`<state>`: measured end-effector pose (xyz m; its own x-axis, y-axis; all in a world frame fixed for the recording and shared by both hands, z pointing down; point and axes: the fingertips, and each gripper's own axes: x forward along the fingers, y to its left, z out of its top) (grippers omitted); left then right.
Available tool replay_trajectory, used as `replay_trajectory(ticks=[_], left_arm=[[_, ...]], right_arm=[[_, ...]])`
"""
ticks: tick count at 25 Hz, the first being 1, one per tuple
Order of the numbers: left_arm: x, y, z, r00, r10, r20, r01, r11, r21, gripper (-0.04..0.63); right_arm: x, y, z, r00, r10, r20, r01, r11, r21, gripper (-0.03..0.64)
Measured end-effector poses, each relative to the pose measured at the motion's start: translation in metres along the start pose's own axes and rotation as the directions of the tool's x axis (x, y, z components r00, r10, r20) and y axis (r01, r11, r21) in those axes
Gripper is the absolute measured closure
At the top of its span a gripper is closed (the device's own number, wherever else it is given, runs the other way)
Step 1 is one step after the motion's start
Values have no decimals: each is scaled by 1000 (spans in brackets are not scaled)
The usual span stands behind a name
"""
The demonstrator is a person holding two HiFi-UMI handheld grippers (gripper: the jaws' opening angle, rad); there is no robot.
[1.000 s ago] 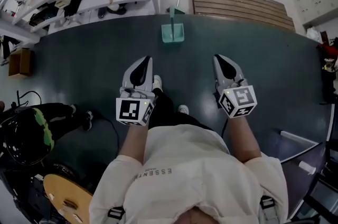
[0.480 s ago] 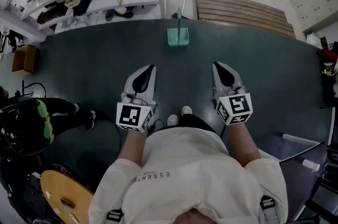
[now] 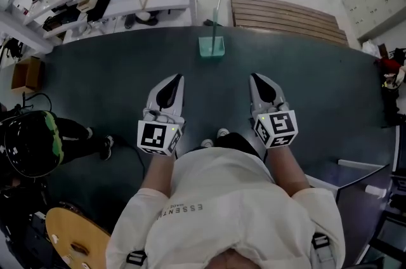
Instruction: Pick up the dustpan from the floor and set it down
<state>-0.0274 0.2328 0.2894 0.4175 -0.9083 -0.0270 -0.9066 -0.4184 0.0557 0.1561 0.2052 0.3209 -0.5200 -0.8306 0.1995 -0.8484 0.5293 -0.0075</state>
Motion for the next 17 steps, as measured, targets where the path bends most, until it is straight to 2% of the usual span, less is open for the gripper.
replay_trajectory(ticks=[5, 17], left_arm=[[-1, -4, -1, 1000, -27, 1, 27, 1000, 2, 578], [-4, 6, -11, 1000, -8, -23, 8, 1000, -17, 578]], right_arm=[[-1, 5, 2, 1000, -4, 8, 5, 1000, -18, 624], [10, 8, -5, 1000, 12, -6, -12, 1000, -1, 624]])
